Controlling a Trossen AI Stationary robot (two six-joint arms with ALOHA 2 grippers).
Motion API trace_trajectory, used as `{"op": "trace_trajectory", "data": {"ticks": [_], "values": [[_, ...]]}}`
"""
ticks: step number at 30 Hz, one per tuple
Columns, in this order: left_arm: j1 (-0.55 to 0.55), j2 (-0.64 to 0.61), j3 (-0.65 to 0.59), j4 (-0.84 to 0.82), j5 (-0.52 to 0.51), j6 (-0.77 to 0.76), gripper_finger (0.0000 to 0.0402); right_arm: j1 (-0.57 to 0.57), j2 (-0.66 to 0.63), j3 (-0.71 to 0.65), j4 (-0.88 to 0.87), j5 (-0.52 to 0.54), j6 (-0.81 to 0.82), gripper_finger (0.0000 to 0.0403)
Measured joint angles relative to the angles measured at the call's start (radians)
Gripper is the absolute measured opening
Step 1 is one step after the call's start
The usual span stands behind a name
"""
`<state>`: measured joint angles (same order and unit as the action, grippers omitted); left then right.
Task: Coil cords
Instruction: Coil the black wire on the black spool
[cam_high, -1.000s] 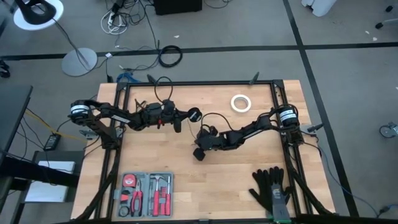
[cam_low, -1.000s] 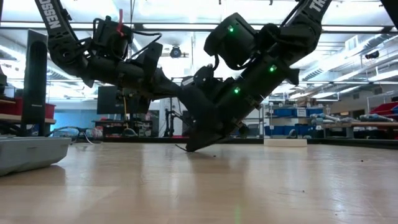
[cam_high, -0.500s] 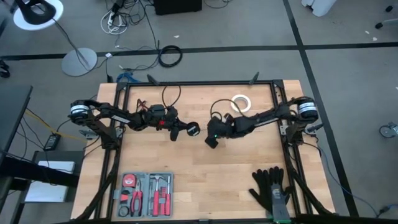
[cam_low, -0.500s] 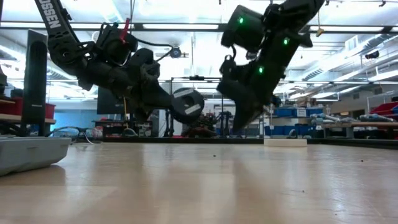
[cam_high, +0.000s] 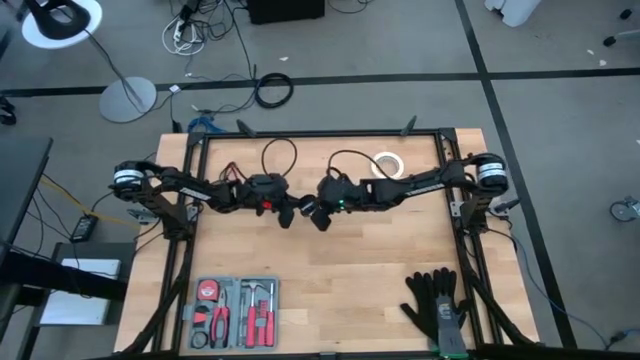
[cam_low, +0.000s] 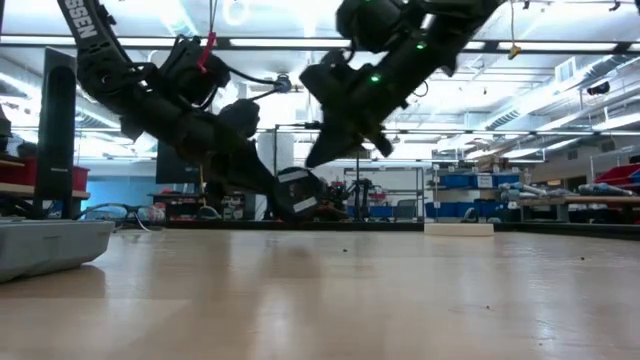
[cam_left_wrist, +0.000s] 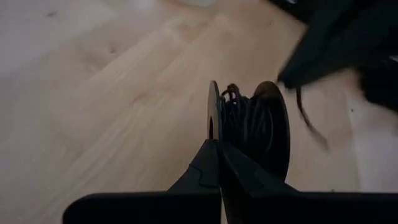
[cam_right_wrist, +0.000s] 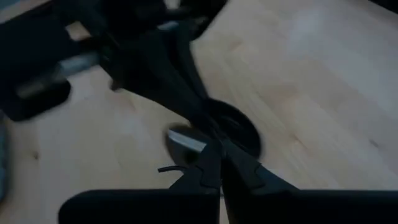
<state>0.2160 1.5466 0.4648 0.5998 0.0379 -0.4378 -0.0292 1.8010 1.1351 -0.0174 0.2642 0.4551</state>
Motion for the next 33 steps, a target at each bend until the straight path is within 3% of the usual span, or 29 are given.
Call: {"op": "trace_trajectory", "data": {"ticks": [10, 22, 33], "values": [[-0.035, 0.002, 0.039, -0.020, -0.132, -0.027, 0.0000, 0.003, 0.172, 0.159, 0.037, -0.069, -0.049, 0.0009], [-0.035, 0.000, 0.038, 0.104, -0.097, -0.076, 0.0000, 0.028, 0.178, 0.159, -0.058, -0.087, -0.069, 0.0036], [-0.036, 0.000, 0.014, 0.114, -0.013, -0.093, 0.0000, 0.113, 0.167, 0.159, -0.392, 0.200, -0.059, 0.0018]]}}
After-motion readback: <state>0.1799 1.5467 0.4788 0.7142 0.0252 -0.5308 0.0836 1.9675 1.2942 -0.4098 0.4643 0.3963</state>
